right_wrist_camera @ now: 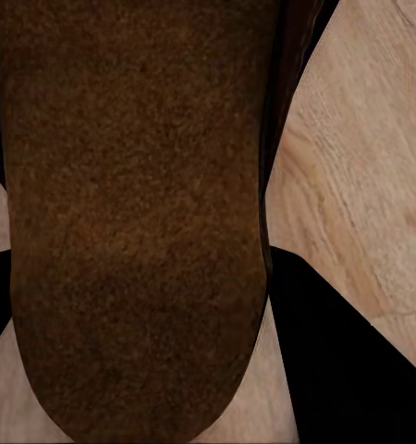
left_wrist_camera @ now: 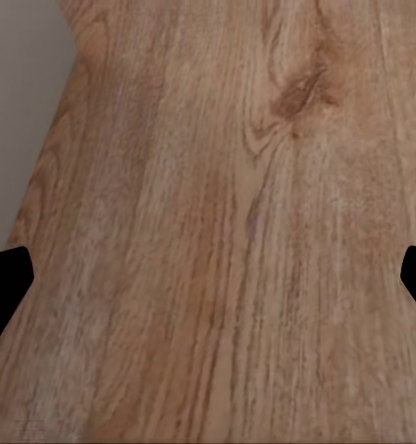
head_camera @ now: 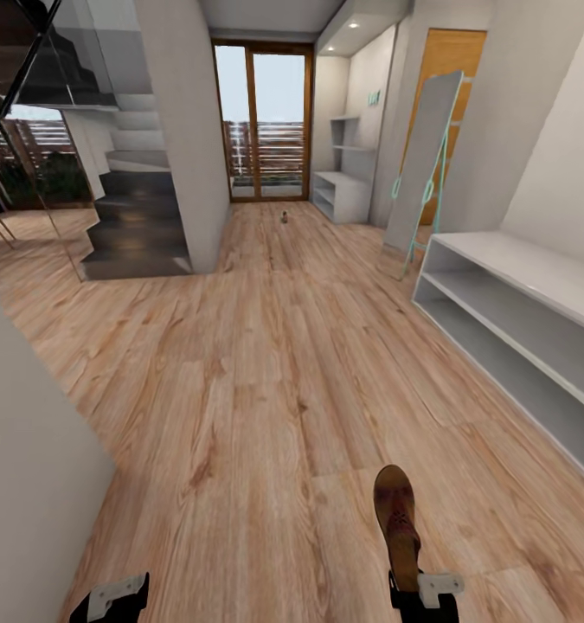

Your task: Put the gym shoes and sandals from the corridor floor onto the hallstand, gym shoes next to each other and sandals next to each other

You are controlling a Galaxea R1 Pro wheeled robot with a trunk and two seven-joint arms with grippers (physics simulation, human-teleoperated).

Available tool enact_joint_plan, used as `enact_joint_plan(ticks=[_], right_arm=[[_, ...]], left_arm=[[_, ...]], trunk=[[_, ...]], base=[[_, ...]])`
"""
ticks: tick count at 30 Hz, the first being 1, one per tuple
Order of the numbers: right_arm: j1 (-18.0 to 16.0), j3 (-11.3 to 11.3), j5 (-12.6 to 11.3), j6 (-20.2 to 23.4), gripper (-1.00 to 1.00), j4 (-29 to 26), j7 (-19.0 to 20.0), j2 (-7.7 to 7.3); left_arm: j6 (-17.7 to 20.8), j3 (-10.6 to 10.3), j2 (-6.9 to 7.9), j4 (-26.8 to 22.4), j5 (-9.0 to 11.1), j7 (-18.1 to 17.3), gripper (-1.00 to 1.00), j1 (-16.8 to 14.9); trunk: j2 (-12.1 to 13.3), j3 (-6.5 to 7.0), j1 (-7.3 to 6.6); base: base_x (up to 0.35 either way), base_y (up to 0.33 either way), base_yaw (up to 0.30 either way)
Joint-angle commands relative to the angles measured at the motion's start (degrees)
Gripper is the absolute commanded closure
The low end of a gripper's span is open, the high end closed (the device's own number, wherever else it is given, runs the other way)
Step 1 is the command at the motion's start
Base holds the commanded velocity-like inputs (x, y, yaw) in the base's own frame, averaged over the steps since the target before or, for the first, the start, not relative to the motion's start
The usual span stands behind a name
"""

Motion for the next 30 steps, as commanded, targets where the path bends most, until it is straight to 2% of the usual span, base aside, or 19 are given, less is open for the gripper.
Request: enact_joint_plan(ticks=[1,18,30], right_arm=[[0.0,0.5,-0.1,-0.1,1.00,0.0,-0.4,-0.04],[0.0,0.5,-0.1,-0.1,1.00,0.2,-0.4,-0.02],[0.0,0.5,-0.1,-0.1,1.00,0.2,-0.4,0.00]], left_arm=[[-0.2,0.1,-0.01,0.0,0.1,-0.1,-1.00,0.0],[-0.2,0.1,0.00,0.0,0.2,-0.1,-1.00,0.0],[-0.2,0.1,0.00,0.0,0.2,-0.1,-1.00,-0.1]], trunk=[[0.0,-0.05,0.02],[0.0,-0.05,0.02],[0.0,-0.05,0.02]], base=[[0.338,0.000,0.000],[0.338,0.016,0.000],[0.306,0.177,0.000]])
